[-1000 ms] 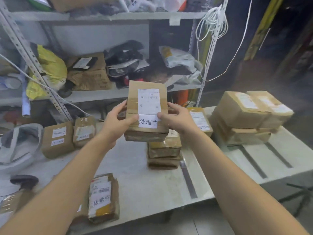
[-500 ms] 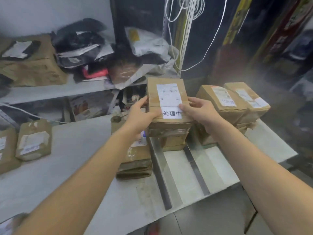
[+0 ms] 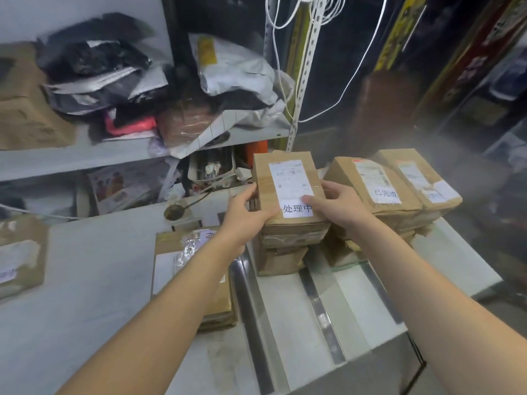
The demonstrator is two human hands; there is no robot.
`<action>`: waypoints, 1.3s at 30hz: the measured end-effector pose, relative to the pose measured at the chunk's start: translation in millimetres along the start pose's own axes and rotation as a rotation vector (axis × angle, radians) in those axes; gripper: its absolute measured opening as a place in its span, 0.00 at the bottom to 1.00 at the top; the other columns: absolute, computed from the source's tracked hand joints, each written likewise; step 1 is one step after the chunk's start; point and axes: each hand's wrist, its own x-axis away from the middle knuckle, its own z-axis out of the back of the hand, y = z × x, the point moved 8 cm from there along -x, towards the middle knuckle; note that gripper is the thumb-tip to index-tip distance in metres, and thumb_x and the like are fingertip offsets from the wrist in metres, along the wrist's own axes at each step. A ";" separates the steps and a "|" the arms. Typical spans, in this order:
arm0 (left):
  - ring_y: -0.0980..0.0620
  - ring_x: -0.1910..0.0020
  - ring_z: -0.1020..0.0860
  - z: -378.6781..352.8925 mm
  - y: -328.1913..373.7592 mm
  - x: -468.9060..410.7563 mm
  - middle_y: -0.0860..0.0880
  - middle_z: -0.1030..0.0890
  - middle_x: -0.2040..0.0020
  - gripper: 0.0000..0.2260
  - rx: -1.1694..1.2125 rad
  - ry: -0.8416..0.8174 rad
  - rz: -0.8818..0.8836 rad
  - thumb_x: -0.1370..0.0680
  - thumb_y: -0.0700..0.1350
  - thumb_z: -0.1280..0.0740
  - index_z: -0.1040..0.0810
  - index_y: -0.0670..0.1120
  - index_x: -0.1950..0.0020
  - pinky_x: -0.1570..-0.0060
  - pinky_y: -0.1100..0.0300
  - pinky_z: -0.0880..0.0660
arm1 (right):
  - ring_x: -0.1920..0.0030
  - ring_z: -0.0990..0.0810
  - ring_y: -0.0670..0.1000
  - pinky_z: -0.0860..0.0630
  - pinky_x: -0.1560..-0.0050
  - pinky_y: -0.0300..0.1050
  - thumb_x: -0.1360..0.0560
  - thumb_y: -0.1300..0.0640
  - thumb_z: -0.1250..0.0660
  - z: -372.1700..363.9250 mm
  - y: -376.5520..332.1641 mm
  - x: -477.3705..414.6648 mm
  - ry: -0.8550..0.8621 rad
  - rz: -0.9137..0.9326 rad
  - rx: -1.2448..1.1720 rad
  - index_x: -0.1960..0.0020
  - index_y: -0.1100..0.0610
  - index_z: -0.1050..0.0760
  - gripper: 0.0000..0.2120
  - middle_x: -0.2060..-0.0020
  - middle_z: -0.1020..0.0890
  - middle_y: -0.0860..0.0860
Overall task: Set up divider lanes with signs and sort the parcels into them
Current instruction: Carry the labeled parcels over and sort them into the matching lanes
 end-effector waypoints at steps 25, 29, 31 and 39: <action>0.48 0.28 0.32 67.2 58.3 114.1 0.50 0.31 0.26 0.32 -0.850 0.479 -0.008 0.25 0.54 0.29 0.36 0.51 0.23 0.32 0.50 0.32 | 0.30 0.28 0.52 0.31 0.33 0.48 0.22 0.50 0.32 -29.2 -59.7 49.8 -0.225 0.666 0.467 0.27 0.53 0.30 0.25 0.29 0.26 0.49; 0.48 0.26 0.35 97.3 69.6 163.9 0.49 0.33 0.24 0.31 -1.065 0.604 0.027 0.23 0.52 0.31 0.37 0.49 0.22 0.30 0.49 0.34 | 0.29 0.29 0.53 0.31 0.33 0.48 0.23 0.51 0.32 -59.0 -78.9 82.7 -0.280 0.806 0.554 0.25 0.53 0.32 0.27 0.29 0.26 0.50; 0.47 0.25 0.36 112.3 70.6 190.2 0.48 0.35 0.24 0.30 -1.141 0.650 0.053 0.22 0.50 0.33 0.38 0.47 0.22 0.28 0.50 0.36 | 0.28 0.31 0.53 0.32 0.32 0.48 0.23 0.52 0.31 -72.6 -86.1 100.6 -0.308 0.864 0.561 0.24 0.53 0.34 0.28 0.28 0.27 0.50; 0.44 0.30 0.30 189.3 55.6 299.6 0.47 0.31 0.26 0.31 -1.333 0.755 0.231 0.22 0.52 0.34 0.40 0.48 0.22 0.38 0.47 0.26 | 0.28 0.32 0.55 0.26 0.36 0.55 0.23 0.50 0.33 -156.5 -97.8 175.2 -0.364 0.966 0.753 0.23 0.50 0.38 0.30 0.27 0.29 0.49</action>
